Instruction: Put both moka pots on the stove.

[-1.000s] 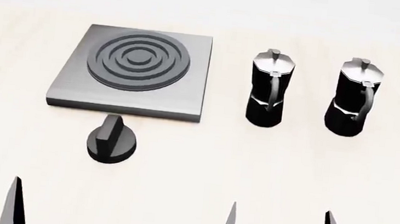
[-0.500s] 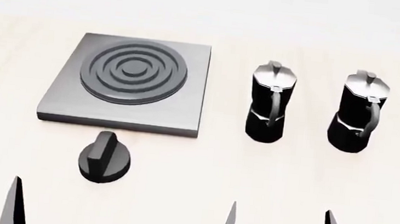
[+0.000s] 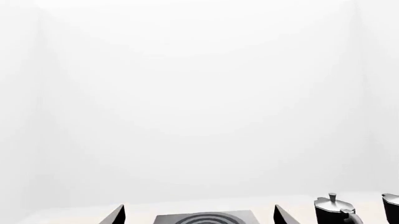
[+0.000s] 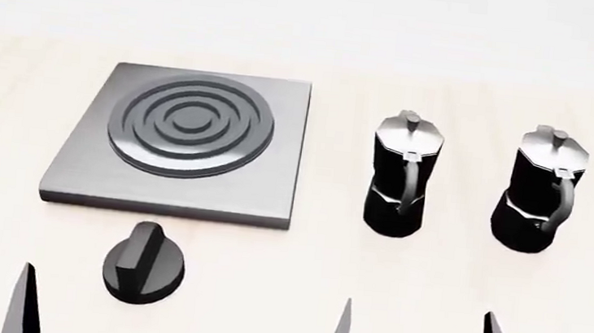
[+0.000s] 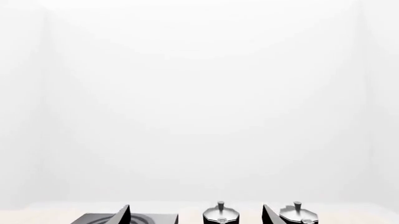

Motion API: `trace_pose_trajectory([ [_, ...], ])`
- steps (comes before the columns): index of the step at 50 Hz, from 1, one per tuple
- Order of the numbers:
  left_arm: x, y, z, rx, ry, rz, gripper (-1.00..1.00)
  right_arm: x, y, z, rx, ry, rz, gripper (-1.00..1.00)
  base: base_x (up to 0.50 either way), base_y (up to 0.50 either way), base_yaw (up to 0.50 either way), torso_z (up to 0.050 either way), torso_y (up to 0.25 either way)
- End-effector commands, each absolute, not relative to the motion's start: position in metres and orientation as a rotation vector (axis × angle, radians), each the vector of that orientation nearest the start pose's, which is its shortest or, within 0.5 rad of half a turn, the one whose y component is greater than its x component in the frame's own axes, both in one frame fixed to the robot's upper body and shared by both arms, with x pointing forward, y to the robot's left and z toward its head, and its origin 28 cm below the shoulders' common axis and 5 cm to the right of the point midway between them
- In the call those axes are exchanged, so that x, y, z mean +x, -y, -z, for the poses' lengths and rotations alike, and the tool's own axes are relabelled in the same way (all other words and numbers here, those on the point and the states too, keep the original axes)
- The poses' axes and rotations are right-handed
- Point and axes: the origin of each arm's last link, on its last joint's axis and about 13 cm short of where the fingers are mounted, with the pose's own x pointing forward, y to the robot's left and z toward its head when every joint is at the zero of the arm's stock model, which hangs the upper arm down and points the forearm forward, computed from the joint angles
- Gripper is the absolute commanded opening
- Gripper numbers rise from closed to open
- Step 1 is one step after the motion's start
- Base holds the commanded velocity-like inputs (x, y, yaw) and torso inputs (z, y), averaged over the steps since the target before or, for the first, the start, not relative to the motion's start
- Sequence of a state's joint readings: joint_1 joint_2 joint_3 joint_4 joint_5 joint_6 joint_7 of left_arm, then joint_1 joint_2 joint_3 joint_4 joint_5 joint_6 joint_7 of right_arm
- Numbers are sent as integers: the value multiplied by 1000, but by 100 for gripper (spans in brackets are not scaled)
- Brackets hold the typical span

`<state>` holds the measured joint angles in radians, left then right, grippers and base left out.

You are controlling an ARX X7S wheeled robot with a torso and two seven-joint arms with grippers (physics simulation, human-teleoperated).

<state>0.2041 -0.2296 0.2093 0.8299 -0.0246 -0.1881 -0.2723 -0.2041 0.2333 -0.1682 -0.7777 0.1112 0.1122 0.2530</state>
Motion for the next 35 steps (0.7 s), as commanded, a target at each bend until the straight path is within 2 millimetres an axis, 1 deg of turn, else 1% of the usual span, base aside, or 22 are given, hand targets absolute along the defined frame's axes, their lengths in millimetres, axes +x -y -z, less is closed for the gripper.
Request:
trace_pose_trajectory([
  [1, 143, -195, -131, 45, 416, 27, 100, 147, 91, -127, 16, 423, -40, 100, 141, 0, 0, 0, 0],
  [35, 144, -194, -130, 44, 412, 30, 100, 149, 90, -124, 18, 415, -41, 100, 140, 0, 0, 0, 0],
])
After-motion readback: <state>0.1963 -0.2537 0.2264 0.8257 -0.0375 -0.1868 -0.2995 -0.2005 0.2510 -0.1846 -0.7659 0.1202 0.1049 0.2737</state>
